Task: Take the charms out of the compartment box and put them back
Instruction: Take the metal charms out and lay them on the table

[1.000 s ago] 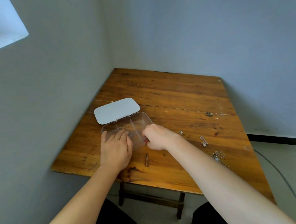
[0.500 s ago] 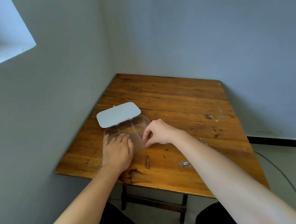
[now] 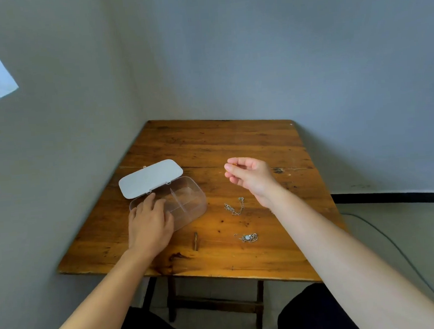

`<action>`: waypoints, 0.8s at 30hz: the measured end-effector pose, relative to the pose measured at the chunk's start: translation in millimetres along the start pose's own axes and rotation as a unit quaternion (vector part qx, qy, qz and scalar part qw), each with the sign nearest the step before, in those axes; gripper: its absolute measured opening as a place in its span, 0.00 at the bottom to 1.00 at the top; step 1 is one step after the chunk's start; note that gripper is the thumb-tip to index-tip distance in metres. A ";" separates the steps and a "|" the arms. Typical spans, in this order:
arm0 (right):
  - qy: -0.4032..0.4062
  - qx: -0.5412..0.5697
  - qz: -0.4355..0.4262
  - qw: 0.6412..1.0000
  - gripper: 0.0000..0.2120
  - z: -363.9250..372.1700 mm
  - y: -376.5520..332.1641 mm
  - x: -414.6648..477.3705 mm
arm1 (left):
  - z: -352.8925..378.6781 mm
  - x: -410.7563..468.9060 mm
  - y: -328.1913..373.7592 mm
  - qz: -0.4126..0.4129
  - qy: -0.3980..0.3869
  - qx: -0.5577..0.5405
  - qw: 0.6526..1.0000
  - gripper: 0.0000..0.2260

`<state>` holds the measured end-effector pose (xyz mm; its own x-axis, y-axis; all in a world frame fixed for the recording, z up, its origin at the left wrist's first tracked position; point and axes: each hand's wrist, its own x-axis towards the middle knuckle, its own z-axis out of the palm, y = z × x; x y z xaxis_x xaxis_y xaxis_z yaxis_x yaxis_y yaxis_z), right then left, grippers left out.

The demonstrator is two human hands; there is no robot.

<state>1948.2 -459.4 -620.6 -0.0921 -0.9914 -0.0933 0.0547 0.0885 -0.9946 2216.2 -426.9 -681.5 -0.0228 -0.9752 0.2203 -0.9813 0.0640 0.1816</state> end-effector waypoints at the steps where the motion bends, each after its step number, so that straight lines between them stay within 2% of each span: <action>1: 0.021 0.003 0.003 1.000 0.07 -10.1 0.7 1.3 | -2.9 0.1 6.4 0.002 0.026 -0.008 1.000 0.17; 4: 0.076 -0.017 0.021 0.997 0.06 -39.3 8.6 6.7 | -4.9 -0.3 36.3 0.056 0.093 -0.039 0.993 0.16; 8: 0.141 -0.097 0.053 0.984 0.12 -70.5 26.7 10.0 | 12.8 -2.6 78.9 0.177 0.091 -0.055 0.978 0.13; 10: 0.155 -0.189 0.049 0.968 0.14 -81.9 36.5 6.9 | 26.7 -6.6 95.7 0.214 0.075 -0.049 0.973 0.13; 12: 0.162 -0.310 0.036 0.936 0.16 -89.5 45.8 1.6 | 41.6 -13.2 107.7 0.243 0.050 -0.044 0.968 0.13; 14: 0.149 -0.382 0.030 0.911 0.17 -93.4 56.9 -4.1 | 53.1 -19.4 111.3 0.248 0.023 -0.054 0.967 0.14; 17: 0.118 -0.430 0.036 0.894 0.19 -97.2 69.9 -10.4 | 59.2 -18.8 107.9 0.199 -0.001 -0.085 0.976 0.15; 20: 0.106 -0.432 0.030 0.895 0.20 -99.6 73.2 -13.4 | 59.6 -17.9 107.6 0.183 -0.012 -0.081 0.980 0.15; 24: 0.114 -0.437 -0.025 0.892 0.20 -98.5 68.4 -21.5 | 59.6 -17.9 108.8 0.182 -0.006 -0.090 0.979 0.14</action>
<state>1855.9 -422.5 -691.2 -0.2770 -0.9598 0.0443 -0.7422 0.1845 -0.6443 2098.4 -415.1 -722.9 -0.3677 -0.8837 0.2896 -0.8587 0.4422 0.2590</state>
